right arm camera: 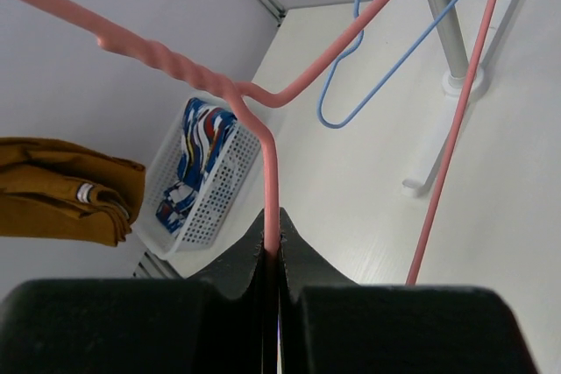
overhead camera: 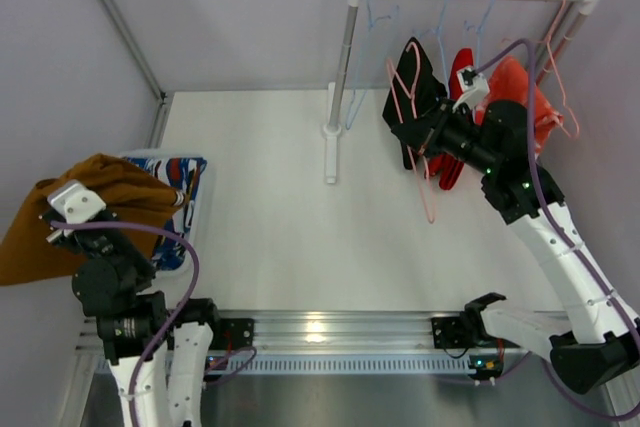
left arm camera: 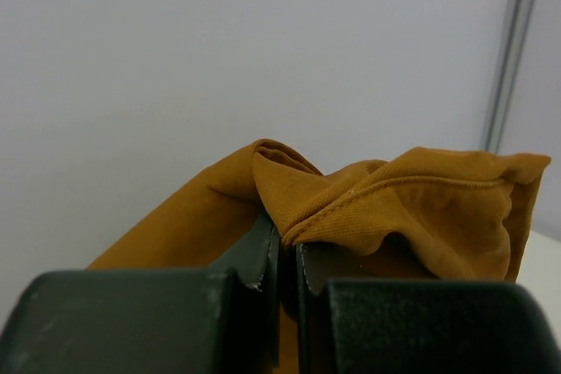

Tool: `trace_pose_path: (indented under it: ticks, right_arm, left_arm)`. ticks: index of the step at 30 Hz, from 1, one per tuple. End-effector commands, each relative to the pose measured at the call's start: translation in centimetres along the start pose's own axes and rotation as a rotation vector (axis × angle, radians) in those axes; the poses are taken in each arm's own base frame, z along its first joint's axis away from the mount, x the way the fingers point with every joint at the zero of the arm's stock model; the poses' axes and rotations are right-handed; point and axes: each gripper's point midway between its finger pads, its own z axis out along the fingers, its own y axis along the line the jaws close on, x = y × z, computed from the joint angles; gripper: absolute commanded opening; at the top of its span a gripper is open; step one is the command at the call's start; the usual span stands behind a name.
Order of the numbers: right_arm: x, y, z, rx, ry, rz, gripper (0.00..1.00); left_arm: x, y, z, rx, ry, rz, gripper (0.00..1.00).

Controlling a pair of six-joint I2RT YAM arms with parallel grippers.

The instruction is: Remove the trousers from the hanger

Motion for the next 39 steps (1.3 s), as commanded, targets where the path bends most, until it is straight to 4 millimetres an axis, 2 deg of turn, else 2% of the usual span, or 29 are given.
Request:
trace_pose_path:
  ticks: [1,4,7,12,15,17,19,20,21,22,24,25,27,28,30,31,32,33,34,36,37,38,39]
  right_arm:
    - [-3.2,3.2,-0.4,-0.09,-0.094,-0.066,0.0]
    - [-3.2,3.0,0.0,-0.084,-0.088,-0.066,0.0]
    - [-2.9,2.7,0.5,-0.078,-0.074,-0.061,0.0]
    - [-2.7,2.1,1.3,-0.062,-0.067,-0.058,0.0]
    - [-2.6,1.7,2.0,-0.054,-0.061,-0.052,0.0]
    - [-2.6,1.4,2.3,-0.046,-0.057,-0.05,0.0]
    - [-2.5,1.3,2.5,-0.042,-0.054,-0.049,0.0]
    - [-2.6,1.2,2.5,-0.038,-0.056,-0.049,0.0]
    - [-2.7,1.2,2.6,-0.037,-0.057,-0.052,0.0]
    - [-2.7,1.0,2.6,-0.031,-0.057,-0.057,0.0]
    - [-3.1,0.9,2.5,-0.023,-0.067,-0.06,0.0]
    - [-3.2,0.8,2.5,-0.019,-0.068,-0.062,0.0]
    - [-3.4,0.7,2.4,-0.01,-0.076,-0.064,0.0]
    - [-3.4,0.5,2.3,-0.003,-0.08,-0.065,0.0]
    - [-3.6,0.3,2.0,0.013,-0.094,-0.063,0.0]
    - [-3.6,0.2,1.9,0.02,-0.098,-0.061,0.0]
    - [-3.7,0.0,1.8,0.035,-0.105,-0.058,0.0]
    - [-3.6,-0.2,1.6,0.046,-0.102,-0.059,0.0]
    - [-3.7,-0.1,1.2,0.051,-0.112,-0.066,0.0]
    - [-4.0,-0.4,0.4,0.085,-0.122,-0.07,0.0]
    - [-4.1,-0.5,0.2,0.092,-0.126,-0.082,0.0]
    - [-4.4,-0.5,-0.1,0.104,-0.137,-0.086,0.0]
    - [-4.6,-0.3,-0.6,0.103,-0.143,-0.091,0.0]
  left_arm:
    - [-1.3,1.7,-1.1,-0.05,-0.072,-0.088,0.0]
    - [0.0,1.9,-1.4,-0.071,-0.045,-0.078,0.0]
    - [1.2,1.1,-1.2,-0.049,-0.02,-0.069,0.0]
    - [2.5,-0.4,-0.5,-0.009,-0.001,-0.05,0.0]
    - [4.9,-2.3,0.6,0.029,0.058,-0.009,0.0]
    - [8.2,-4.6,1.5,0.077,0.129,0.044,0.0]
    - [10.0,-6.2,2.6,0.093,0.14,0.048,0.0]
    - [12.2,-7.1,2.6,0.113,0.169,0.063,0.0]
    - [13.1,-8.2,2.8,0.139,0.176,0.049,0.0]
    - [15.0,-9.4,3.2,0.162,0.217,0.059,0.0]
    - [16.6,-11.2,4.0,0.188,0.229,0.029,0.0]
    - [18.6,-12.5,4.6,0.207,0.276,0.049,0.0]
    - [19.0,-14.1,5.7,0.233,0.259,0.009,0.0]
    - [20.2,-16.4,5.6,0.329,0.27,0.005,0.0]
    - [19.9,-18.6,5.8,0.424,0.232,-0.027,0.0]
    - [20.5,-20.4,5.8,0.504,0.244,-0.024,0.01]
    - [21.1,-21.0,6.0,0.516,0.263,-0.021,0.03]
    - [22.1,-21.3,6.0,0.517,0.32,-0.019,0.1]
    - [22.8,-22.0,7.1,0.51,0.362,-0.009,0.15]
    - [24.5,-21.5,7.9,0.437,0.459,0.018,0.27]
    - [27.3,-21.4,7.2,0.422,0.569,0.063,0.3]
    - [26.8,-21.5,8.0,0.41,0.581,0.061,0.34]
    - [27.2,-21.8,7.7,0.424,0.613,0.049,0.38]
